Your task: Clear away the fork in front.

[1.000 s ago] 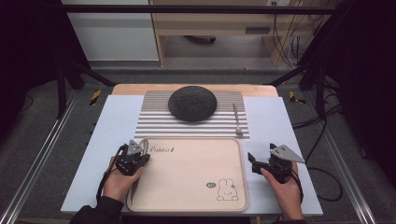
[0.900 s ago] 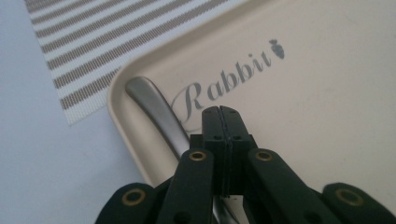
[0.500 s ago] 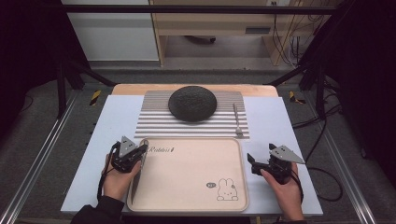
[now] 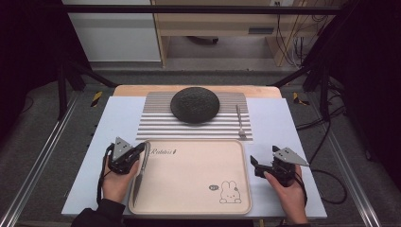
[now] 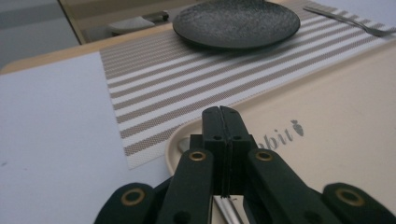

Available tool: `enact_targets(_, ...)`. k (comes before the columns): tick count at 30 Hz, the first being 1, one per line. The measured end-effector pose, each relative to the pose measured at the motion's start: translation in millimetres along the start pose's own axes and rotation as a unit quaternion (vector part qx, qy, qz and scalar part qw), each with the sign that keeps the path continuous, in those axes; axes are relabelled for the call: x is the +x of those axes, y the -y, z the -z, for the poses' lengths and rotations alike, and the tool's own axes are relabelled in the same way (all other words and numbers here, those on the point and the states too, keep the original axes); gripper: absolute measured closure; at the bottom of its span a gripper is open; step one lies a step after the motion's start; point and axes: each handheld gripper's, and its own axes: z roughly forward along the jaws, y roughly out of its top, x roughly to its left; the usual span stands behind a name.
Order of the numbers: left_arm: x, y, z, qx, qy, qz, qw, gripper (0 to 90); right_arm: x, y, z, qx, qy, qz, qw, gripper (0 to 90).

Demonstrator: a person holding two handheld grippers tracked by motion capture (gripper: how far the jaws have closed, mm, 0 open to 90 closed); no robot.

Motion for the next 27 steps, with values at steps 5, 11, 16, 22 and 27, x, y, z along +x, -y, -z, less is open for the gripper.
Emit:
enact_targets(5, 5.9, -0.3, 5.3, -0.025, -0.012, 0.003, 0.9996, 75.1, 0.8, -0.7, -1.6, 0.003, -0.006, -0.010, 0.9999, 7.0)
enact_targets(11, 12.8, 3.4, 14.2, -0.060, -0.019, 0.004, 0.9980, 43.9, 3.5, -9.8, -10.6, 0.023, -0.017, -0.013, 0.9995, 8.3)
enact_targets(16, 16.8, 9.7, 23.9, -0.074, -0.028, 0.011, 0.9968, 26.3, 5.5, -31.7, -23.0, 0.038, -0.026, 0.009, 0.9989, 10.0)
enact_targets(22, 30.0, 19.2, 29.9, -0.062, -0.023, 0.009, 0.9978, 15.1, 3.6, -68.1, -40.3, 0.045, -0.032, 0.026, 0.9981, 14.2)
enact_targets(27, 42.0, 19.9, 32.8, -0.079, -0.027, 0.027, 0.9961, 11.0, -5.2, -92.8, -58.9, 0.058, -0.021, 0.023, 0.9978, 14.9)
